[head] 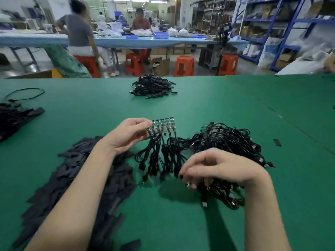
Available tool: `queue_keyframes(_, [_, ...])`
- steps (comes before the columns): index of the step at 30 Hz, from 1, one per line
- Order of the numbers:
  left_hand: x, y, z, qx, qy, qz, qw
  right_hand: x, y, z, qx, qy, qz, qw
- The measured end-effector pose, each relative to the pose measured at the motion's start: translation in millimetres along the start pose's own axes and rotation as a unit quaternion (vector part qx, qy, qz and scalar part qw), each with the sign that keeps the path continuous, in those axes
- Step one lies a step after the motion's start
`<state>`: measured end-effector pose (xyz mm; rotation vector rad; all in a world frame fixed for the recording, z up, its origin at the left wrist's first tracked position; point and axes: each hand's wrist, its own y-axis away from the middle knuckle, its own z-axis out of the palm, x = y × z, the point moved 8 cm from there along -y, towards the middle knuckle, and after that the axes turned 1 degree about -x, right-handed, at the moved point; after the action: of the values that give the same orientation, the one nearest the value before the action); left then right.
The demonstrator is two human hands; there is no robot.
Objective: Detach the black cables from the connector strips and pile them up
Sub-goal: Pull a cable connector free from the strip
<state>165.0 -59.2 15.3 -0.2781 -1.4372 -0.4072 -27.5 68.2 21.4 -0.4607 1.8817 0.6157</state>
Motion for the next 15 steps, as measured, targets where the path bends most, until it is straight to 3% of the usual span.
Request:
queue_keyframes(2, [-24, 12, -12, 0.01, -0.018, -0.027, 0.999, -5, -12, -23, 0.146, -0.056, -0.046, 0.987])
queue_keyframes(4, [-46, 21, -22, 0.038, 0.001, -0.052, 0.998, 6, -27, -39, 0.312, -0.077, -0.036, 0.946])
queue_keyframes(5, [-55, 24, -24, 0.04, 0.02, -0.056, 0.997, 13, -37, -37, 0.341, -0.087, -0.02, 0.936])
queue_keyframes(15, [-84, 22, -11, 0.017, 0.095, -0.063, 0.993, 65, -88, -6, 0.297, -0.215, 0.051, 0.929])
